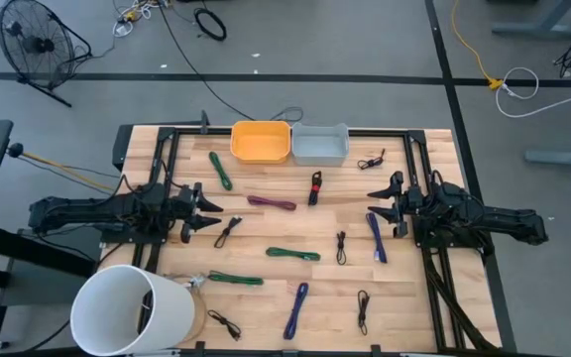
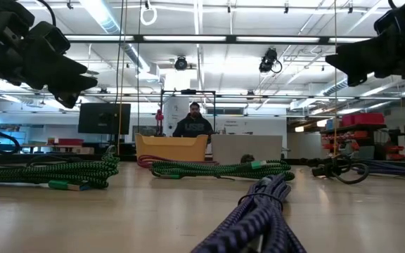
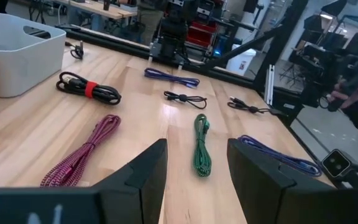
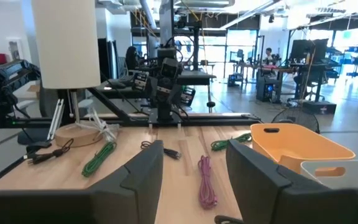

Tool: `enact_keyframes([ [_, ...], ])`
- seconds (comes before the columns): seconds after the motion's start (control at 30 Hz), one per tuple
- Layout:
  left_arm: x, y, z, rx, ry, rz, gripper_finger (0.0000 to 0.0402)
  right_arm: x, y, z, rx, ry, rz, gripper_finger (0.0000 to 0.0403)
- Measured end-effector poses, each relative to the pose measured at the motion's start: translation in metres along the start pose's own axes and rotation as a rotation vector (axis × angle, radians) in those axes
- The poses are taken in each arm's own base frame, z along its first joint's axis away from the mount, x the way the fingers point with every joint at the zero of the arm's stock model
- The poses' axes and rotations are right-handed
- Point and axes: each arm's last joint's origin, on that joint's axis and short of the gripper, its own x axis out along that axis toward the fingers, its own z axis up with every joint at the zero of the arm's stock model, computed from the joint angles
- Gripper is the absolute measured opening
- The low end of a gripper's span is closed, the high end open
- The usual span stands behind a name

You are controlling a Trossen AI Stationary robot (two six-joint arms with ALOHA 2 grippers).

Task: Pick & Place USB Port
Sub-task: Put the black charger cable into the gray bin

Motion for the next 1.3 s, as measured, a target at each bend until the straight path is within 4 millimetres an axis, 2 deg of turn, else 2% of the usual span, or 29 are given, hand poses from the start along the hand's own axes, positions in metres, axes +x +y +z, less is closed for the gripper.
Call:
enact_keyframes([
  [0.2,0.000,-0.002,0.006,-0.003,-0.058,-0.019,0.0174,-0.001,0.000,0.012,-0.011,-0.123,-0.010,0.0178],
  [0.33,-0.001,-0.003,0.011,-0.008,-0.113,-0.036,0.0174,-0.004,-0.003,0.027,0.006,-0.288,-0.095,0.0178],
  [0.53,-0.001,-0.004,0.015,-0.003,-0.154,-0.030,0.0174,-0.009,0.001,0.041,-0.044,-0.441,0.014,0.0178],
  [0.7,-0.001,-0.002,0.015,-0.008,-0.174,0.038,0.0174,-0.009,0.005,0.041,-0.081,-0.438,0.145,0.0178],
  [1.0,-0.002,0.001,0.016,-0.013,-0.203,0.129,0.0174,-0.010,0.007,0.041,0.112,-0.410,0.268,0.0178],
  [1.07,-0.002,0.001,0.016,-0.014,-0.210,0.148,0.0174,-0.010,0.006,0.043,0.056,-0.440,0.225,0.0178],
  [1.13,-0.002,0.002,0.016,-0.017,-0.218,0.175,0.0174,-0.010,0.003,0.047,0.007,-0.435,0.108,0.0178],
  [1.3,-0.002,0.004,0.017,-0.022,-0.238,0.234,0.0174,-0.008,-0.011,0.079,-0.117,-0.175,-0.291,0.0178],
])
